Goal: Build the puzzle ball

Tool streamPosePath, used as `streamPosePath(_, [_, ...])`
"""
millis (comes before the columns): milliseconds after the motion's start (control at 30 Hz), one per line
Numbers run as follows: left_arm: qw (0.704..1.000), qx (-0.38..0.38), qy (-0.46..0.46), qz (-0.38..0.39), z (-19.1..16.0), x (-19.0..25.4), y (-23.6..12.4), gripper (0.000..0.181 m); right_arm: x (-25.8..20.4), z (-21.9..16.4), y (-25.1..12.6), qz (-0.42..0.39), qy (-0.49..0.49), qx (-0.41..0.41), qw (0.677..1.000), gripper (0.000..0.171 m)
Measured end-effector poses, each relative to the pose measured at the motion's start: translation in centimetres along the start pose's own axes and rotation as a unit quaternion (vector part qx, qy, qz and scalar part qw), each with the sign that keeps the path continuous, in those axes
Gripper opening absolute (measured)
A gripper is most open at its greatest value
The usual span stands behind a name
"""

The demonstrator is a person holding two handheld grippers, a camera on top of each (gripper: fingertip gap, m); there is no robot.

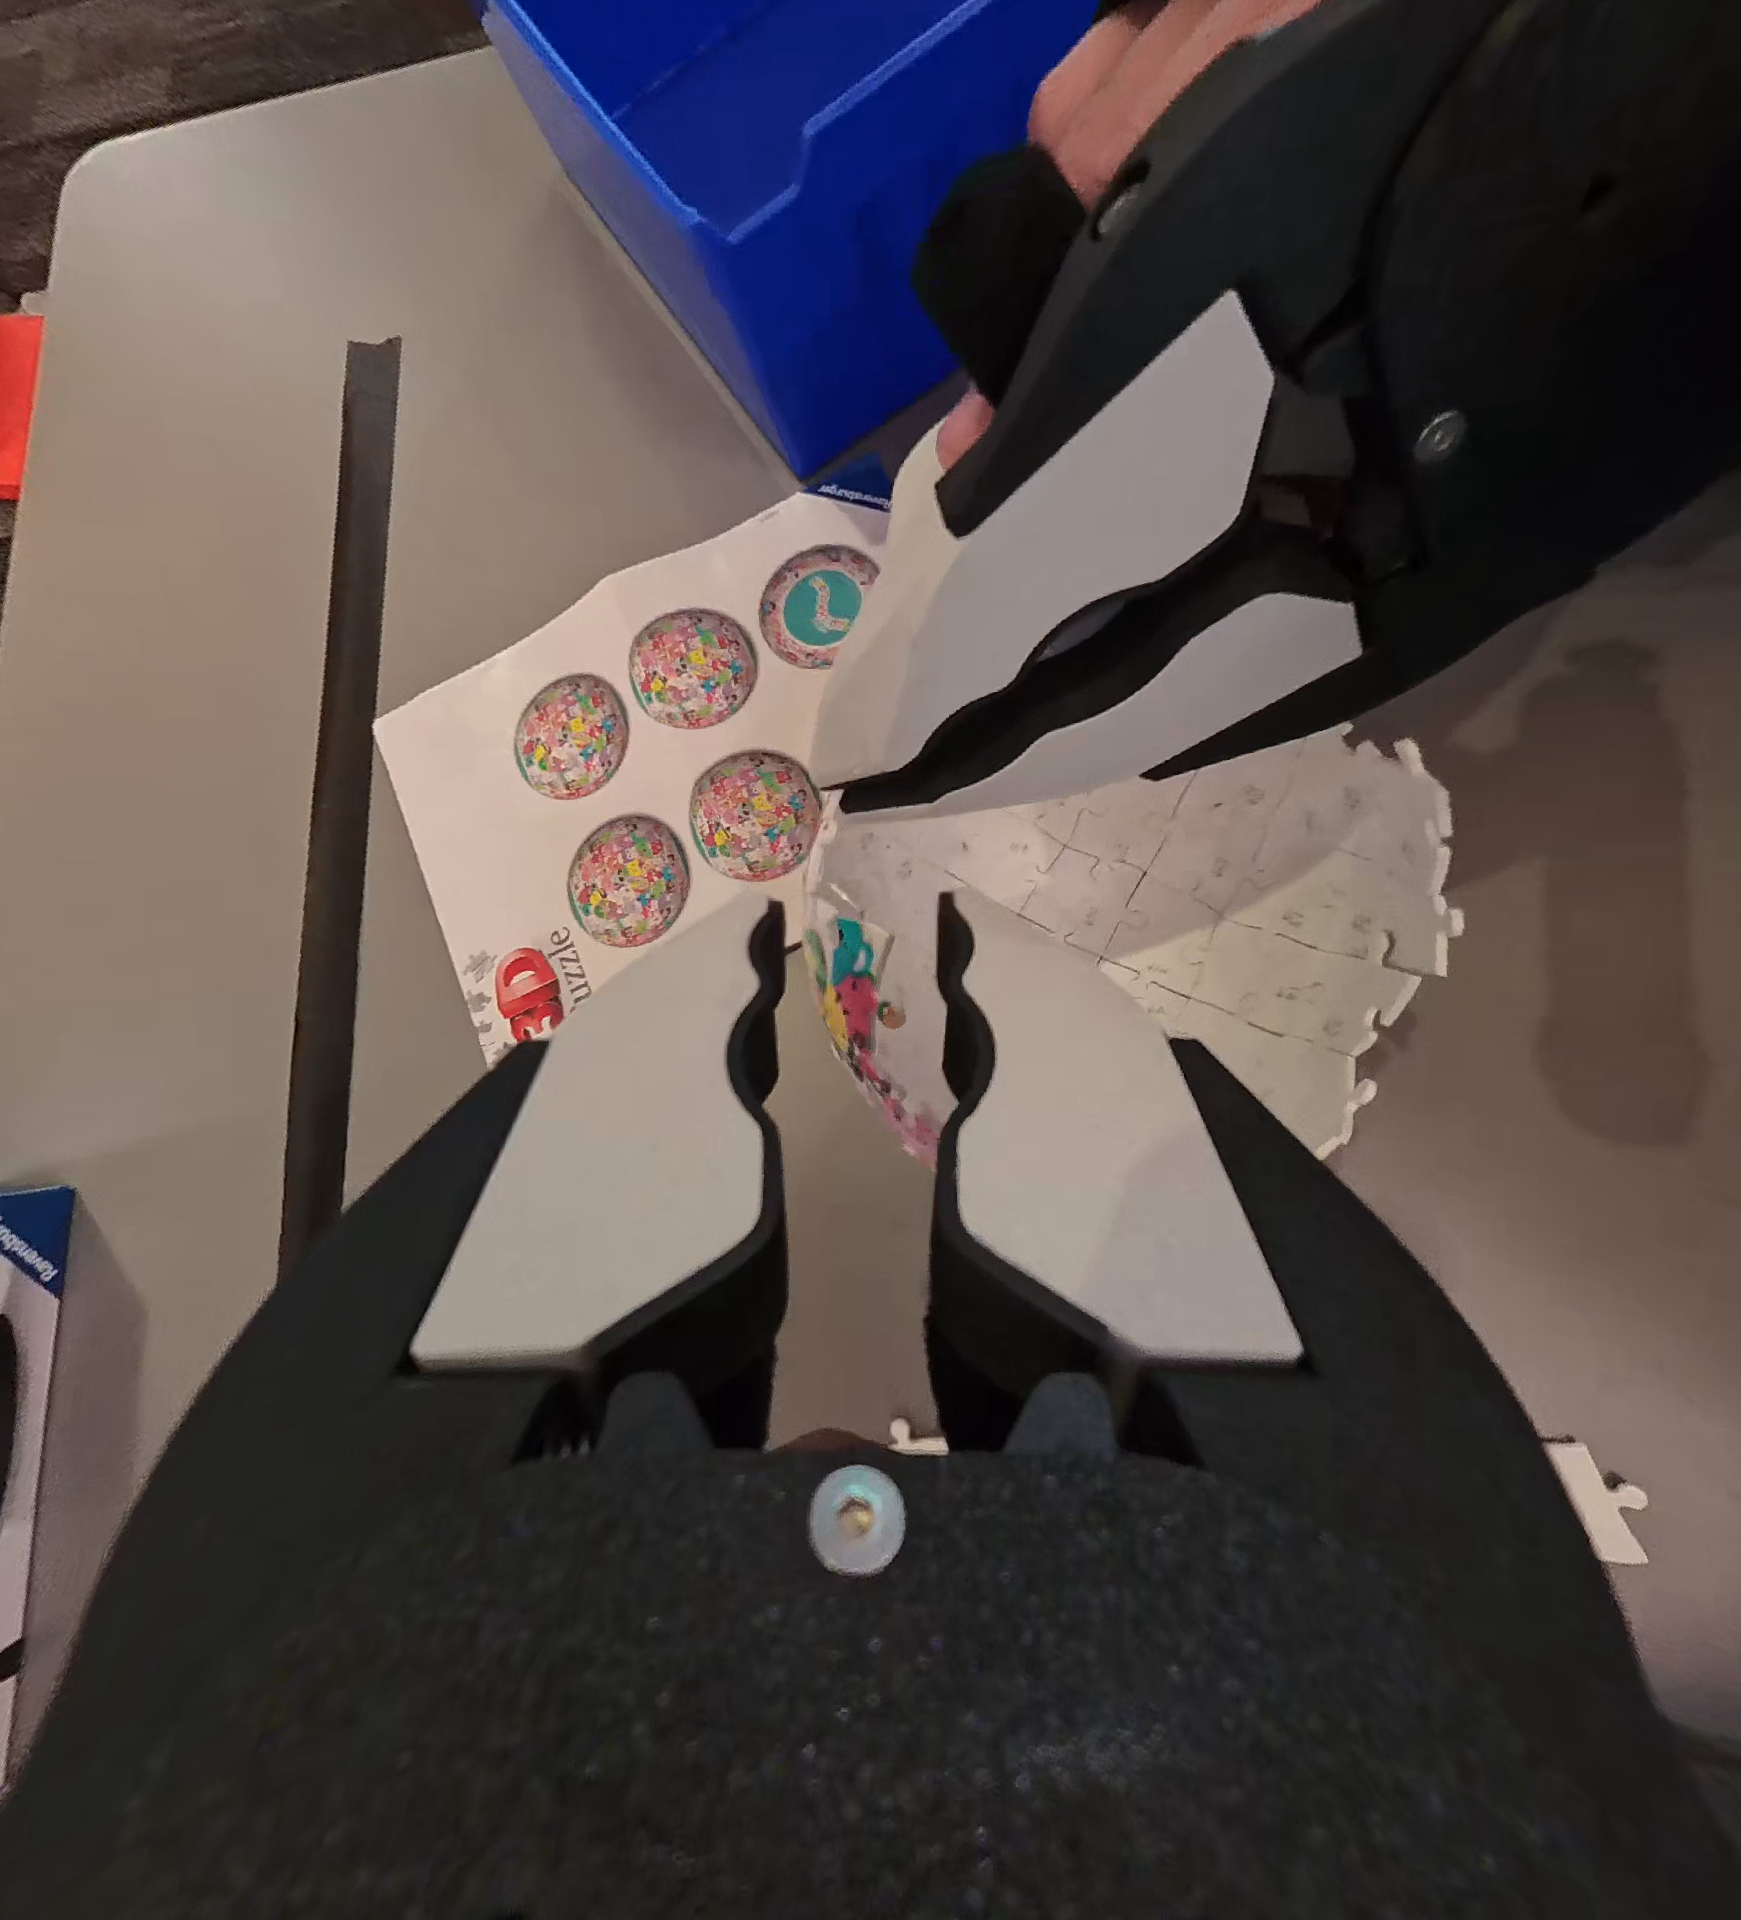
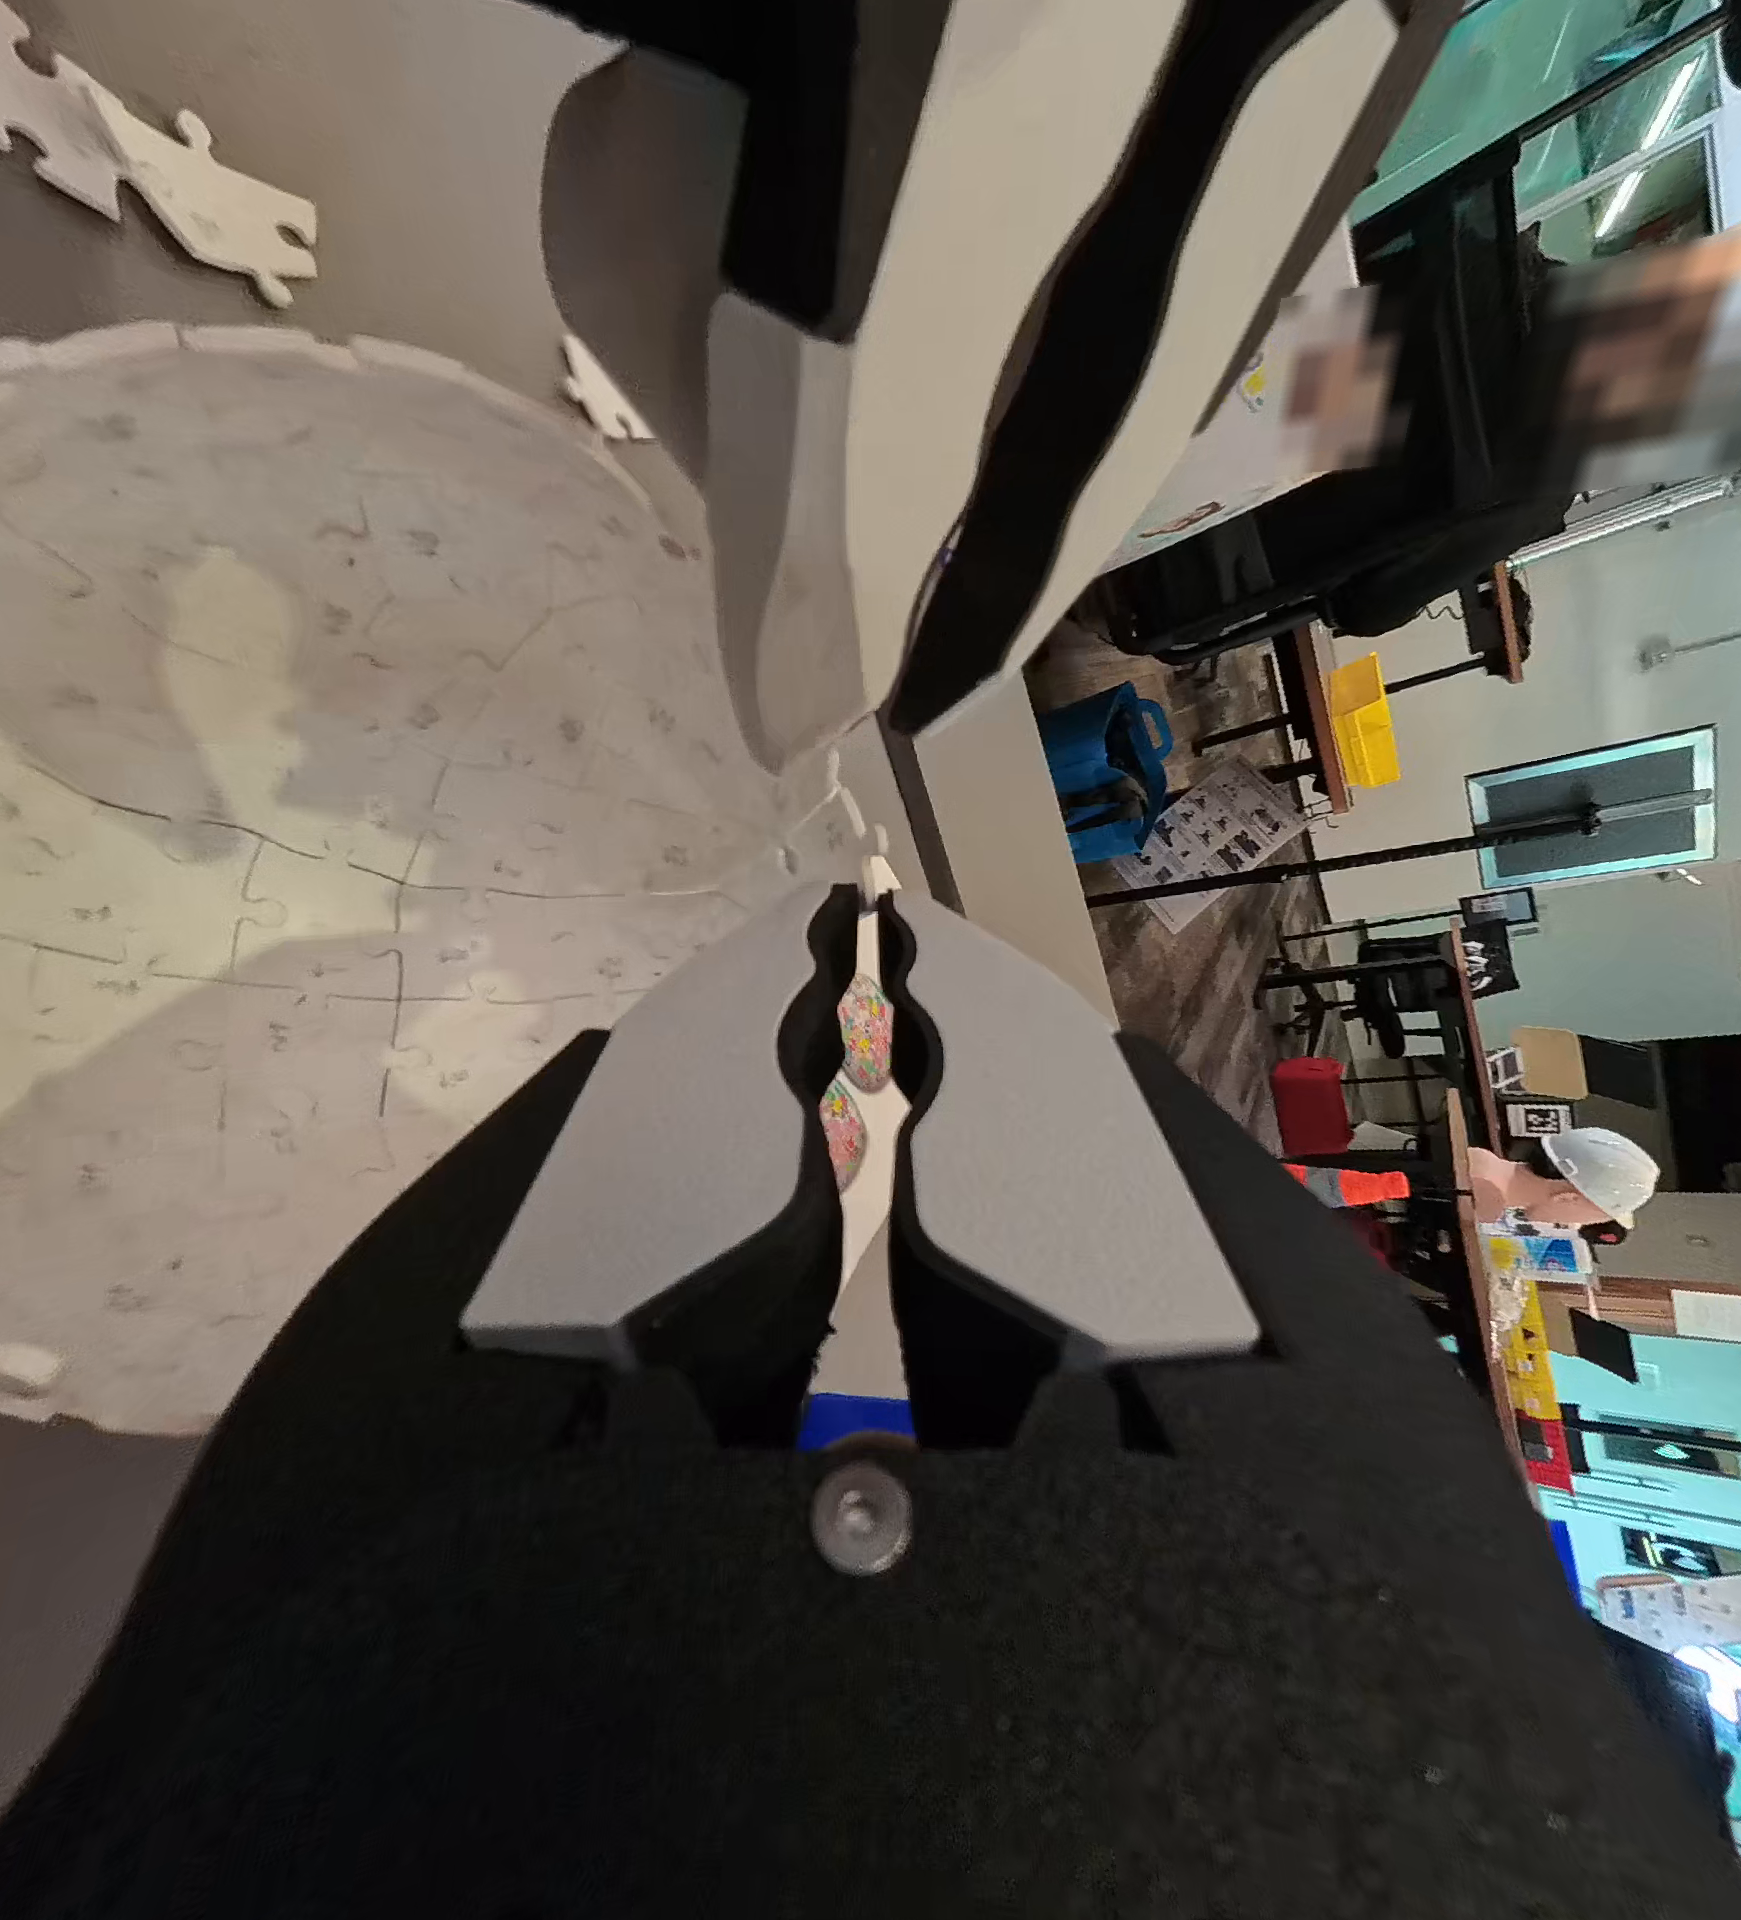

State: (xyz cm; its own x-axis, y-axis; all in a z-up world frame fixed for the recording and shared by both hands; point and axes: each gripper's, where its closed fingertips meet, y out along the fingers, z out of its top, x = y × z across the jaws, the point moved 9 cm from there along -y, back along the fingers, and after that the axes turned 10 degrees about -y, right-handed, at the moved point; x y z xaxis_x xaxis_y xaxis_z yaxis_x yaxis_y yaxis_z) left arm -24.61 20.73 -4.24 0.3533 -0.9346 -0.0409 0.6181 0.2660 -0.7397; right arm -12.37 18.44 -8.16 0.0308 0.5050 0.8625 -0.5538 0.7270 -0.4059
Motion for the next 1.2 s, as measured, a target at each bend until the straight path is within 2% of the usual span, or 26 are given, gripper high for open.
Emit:
streamPosePath(367, [1.000, -0.022, -0.003, 0.008, -0.4, -0.3, 1.0, 0.027, -0.2, 0.2, 0.0, -0.010, -0.025, -0.009, 1.000, 0.004])
streamPosePath(600, [0.999, 0.022, -0.023, -0.030, 0.0, -0.5, -0.2, 0.026, -0.4, 0.2, 0.1, -0.012, -0.030, -0.013, 0.999, 0.004])
streamPosePath(867, [0.991, 0.080, -0.094, -0.058, -0.7, -2.8, -1.8, 0.027, -0.2, 0.1, 0.1, -0.003, -0.011, -0.007, 1.000, 0.004])
streamPosePath(1200, [0.992, 0.065, -0.094, -0.059, -1.0, -2.8, -1.1, 0.027, -0.2, 0.1, 0.0, 0.001, -0.009, -0.008, 1.000, 0.004])
